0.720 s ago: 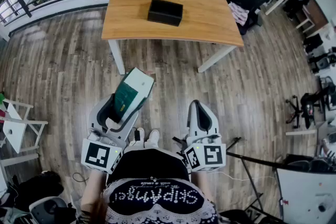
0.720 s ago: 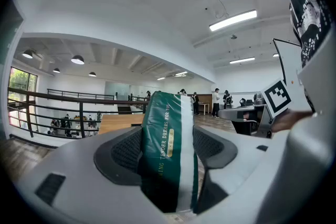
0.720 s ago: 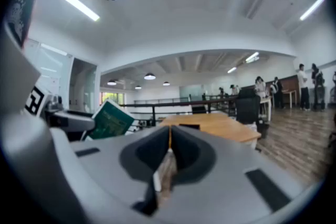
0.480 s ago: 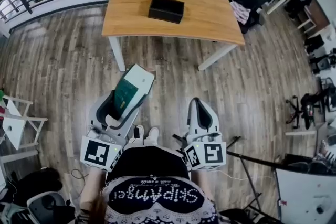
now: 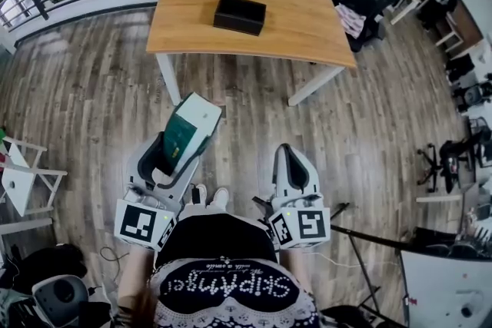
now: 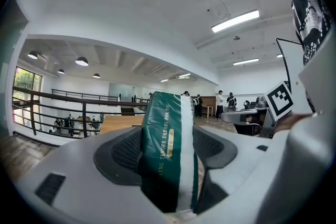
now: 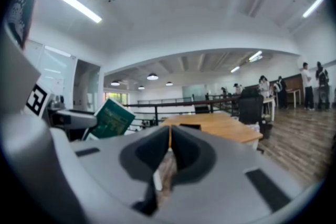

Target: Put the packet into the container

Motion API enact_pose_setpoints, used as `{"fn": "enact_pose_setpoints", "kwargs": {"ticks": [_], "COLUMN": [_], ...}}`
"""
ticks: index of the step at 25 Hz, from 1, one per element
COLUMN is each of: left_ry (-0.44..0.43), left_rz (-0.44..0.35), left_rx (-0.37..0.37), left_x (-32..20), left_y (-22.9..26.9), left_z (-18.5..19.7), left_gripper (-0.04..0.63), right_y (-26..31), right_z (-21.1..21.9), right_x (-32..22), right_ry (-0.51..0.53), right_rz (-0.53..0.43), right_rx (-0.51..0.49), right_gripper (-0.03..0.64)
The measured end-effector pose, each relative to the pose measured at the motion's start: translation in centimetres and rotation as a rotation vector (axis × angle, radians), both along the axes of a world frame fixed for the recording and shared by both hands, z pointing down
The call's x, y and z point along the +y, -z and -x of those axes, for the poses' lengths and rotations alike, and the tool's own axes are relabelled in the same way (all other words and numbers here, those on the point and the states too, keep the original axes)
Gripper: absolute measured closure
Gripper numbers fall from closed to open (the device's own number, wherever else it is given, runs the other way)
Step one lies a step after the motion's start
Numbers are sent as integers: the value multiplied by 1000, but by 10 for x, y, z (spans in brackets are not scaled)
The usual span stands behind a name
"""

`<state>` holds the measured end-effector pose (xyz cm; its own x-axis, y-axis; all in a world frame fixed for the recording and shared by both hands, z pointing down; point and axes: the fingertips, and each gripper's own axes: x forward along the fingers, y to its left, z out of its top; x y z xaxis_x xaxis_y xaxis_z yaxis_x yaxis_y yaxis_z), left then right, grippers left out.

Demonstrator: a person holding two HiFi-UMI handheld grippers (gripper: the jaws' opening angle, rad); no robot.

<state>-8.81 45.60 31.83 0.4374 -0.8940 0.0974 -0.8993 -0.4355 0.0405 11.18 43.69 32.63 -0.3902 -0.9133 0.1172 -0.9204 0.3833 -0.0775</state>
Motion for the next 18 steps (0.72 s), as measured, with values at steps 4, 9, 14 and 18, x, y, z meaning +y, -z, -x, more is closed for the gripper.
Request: {"fn": "enact_pose_setpoints", "kwargs": {"ticks": [4,9,14,18], "left_ry": [12,24,35,32], "left_rz": [-18,-34,-14,-8], "left_rx": [9,22,42,53], "left_x": [4,11,9,-2], "left_y": [-1,-1,-5,-6], "left_z": [-5,-11,-12,-9], "left_gripper": [261,262,262,264], "right_y": [-2,-7,-8,-9], "right_z": [-10,-20,-23,-22], "right_x": [5,16,17,8], "right_ry": [5,8,8,-2], "right_rz": [-11,-8,-2,9], "right_rx": [-9,-1,-1,-1], "right_gripper": [581,581,581,581]}}
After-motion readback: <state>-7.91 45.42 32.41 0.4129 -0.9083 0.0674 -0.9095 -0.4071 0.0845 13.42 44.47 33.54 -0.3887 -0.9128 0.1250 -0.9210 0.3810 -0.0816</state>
